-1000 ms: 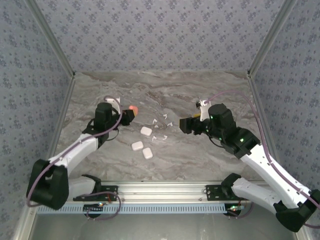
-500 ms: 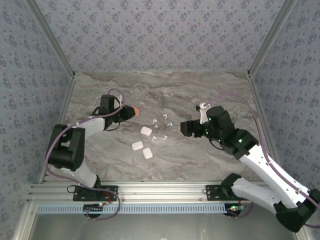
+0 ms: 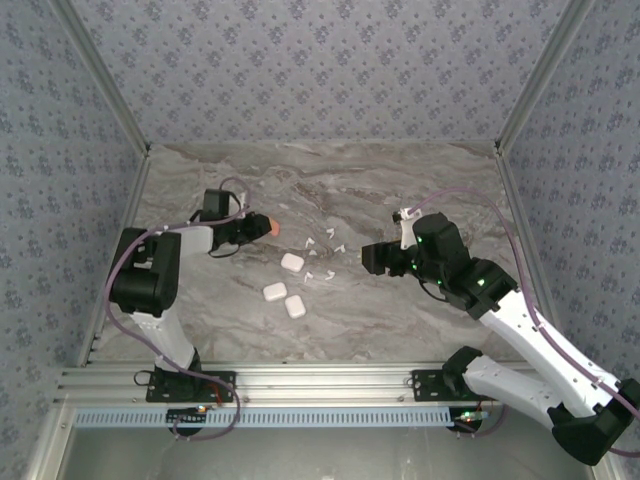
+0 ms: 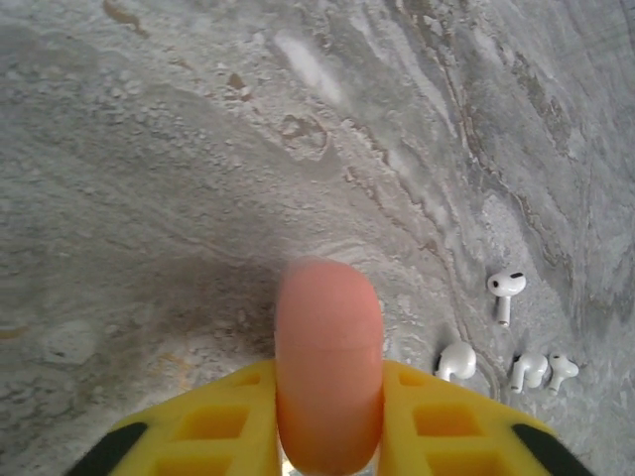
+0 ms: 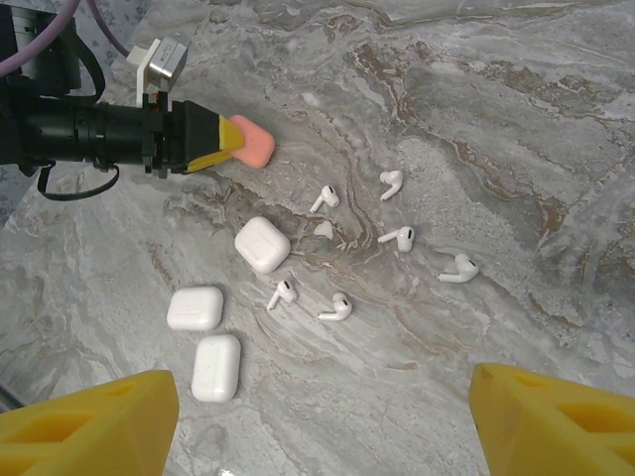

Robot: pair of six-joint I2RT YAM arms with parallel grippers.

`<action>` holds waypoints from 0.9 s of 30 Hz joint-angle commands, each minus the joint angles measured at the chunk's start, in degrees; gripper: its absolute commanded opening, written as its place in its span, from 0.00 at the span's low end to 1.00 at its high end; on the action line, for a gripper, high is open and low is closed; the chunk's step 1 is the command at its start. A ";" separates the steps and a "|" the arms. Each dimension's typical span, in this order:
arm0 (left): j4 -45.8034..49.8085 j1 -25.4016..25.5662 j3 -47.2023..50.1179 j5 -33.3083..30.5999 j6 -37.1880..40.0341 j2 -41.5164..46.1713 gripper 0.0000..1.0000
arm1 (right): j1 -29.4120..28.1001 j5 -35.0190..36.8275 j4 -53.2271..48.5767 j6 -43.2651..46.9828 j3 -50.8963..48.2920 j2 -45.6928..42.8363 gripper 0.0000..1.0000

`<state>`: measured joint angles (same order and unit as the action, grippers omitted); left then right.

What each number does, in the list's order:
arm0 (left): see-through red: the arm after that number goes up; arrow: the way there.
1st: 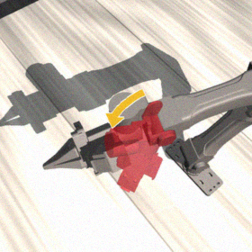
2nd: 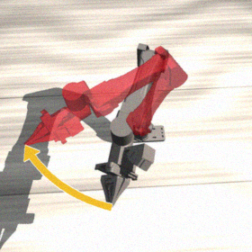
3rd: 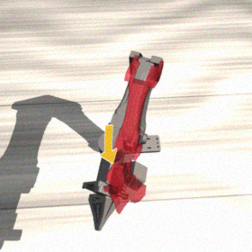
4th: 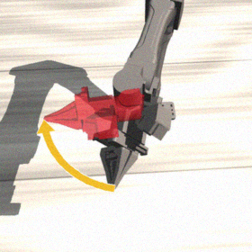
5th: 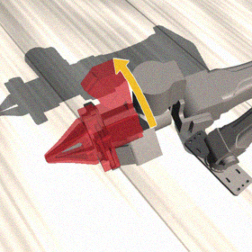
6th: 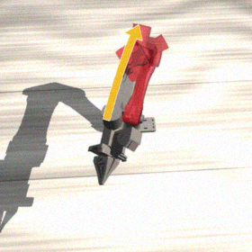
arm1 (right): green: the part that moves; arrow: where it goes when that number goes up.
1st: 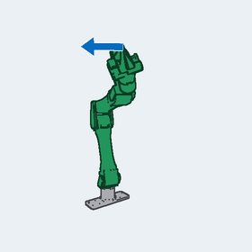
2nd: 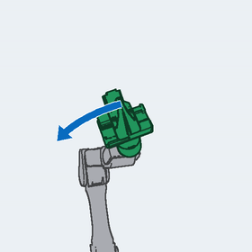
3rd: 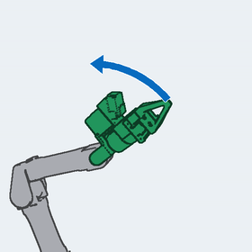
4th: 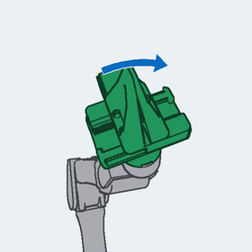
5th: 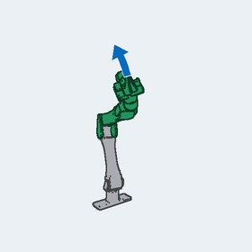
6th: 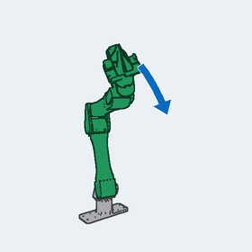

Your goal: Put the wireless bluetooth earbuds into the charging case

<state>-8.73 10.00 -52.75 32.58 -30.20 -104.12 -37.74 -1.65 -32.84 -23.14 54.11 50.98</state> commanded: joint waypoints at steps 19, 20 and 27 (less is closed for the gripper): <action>3.87 -2.46 -0.33 -2.77 3.14 11.48 0.71 | -7.06 8.55 -7.16 -9.26 -0.67 7.54 0.80; 4.27 -2.43 0.11 -3.19 3.16 13.30 0.71 | -8.30 9.07 -6.81 -9.98 -0.76 8.68 0.80; 10.66 -2.51 4.89 -10.31 4.21 29.78 0.78 | -18.80 10.35 -4.60 -12.46 3.08 22.97 0.81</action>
<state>-2.76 7.81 -49.41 26.44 -27.31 -79.11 -53.60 6.70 -37.71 -33.30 54.24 69.78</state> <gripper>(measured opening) 0.775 0.805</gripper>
